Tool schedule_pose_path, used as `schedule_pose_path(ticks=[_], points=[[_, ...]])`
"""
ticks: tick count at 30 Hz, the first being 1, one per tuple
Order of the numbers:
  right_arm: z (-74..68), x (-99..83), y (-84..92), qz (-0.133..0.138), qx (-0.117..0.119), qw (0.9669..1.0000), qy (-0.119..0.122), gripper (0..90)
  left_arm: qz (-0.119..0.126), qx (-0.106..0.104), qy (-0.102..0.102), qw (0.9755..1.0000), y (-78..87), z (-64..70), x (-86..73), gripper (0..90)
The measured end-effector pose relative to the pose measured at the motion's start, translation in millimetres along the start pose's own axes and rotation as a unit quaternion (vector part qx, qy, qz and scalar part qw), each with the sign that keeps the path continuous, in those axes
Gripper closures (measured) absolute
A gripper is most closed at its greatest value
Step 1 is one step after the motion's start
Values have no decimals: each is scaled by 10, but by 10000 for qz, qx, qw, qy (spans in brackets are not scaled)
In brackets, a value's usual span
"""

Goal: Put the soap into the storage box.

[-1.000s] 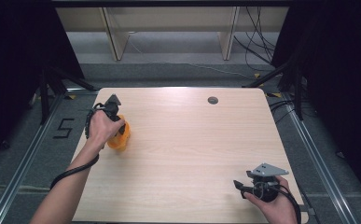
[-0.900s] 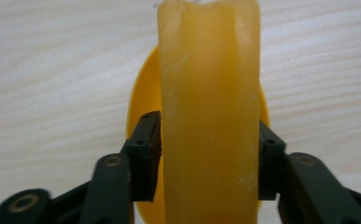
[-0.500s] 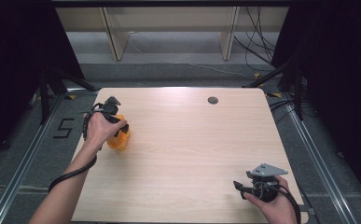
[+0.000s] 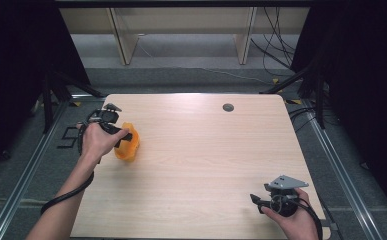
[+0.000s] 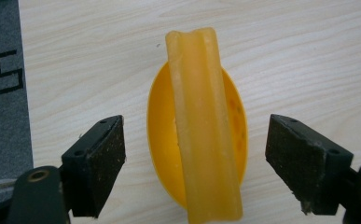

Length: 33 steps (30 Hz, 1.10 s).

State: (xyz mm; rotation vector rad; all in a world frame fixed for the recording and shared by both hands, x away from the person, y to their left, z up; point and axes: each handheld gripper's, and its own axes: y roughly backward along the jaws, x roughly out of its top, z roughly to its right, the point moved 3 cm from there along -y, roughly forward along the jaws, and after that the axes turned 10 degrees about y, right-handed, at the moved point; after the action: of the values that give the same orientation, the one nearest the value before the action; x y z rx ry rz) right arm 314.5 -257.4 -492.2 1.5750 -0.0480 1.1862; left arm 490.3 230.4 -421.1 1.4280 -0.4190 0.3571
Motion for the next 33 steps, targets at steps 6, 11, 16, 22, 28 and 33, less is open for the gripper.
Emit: schedule_pose_path(ticks=[6,11,16,22,28,33], points=[[-1,7,-7,19,59,10000,2,365,196,-230,-127,9995,148,-63,-103,195],[-1,6,-6,17,61,10000,-8,365,538,-611,-70,9967,246,-103,-208,195],[-1,1,5,-4,-14,10000,-17,364,797,-690,-192,9942,280,-137,-383,195],[0,4,10,-13,-37,10000,-10,364,1124,-841,-261,9897,292,-249,-606,195],[3,13,15,47,-52,10000,-21,364,1321,-1062,-268,9852,285,-338,-875,197],[-8,17,14,77,-58,9999,-44,365,1562,-1271,-110,9794,260,-380,-1119,209]])
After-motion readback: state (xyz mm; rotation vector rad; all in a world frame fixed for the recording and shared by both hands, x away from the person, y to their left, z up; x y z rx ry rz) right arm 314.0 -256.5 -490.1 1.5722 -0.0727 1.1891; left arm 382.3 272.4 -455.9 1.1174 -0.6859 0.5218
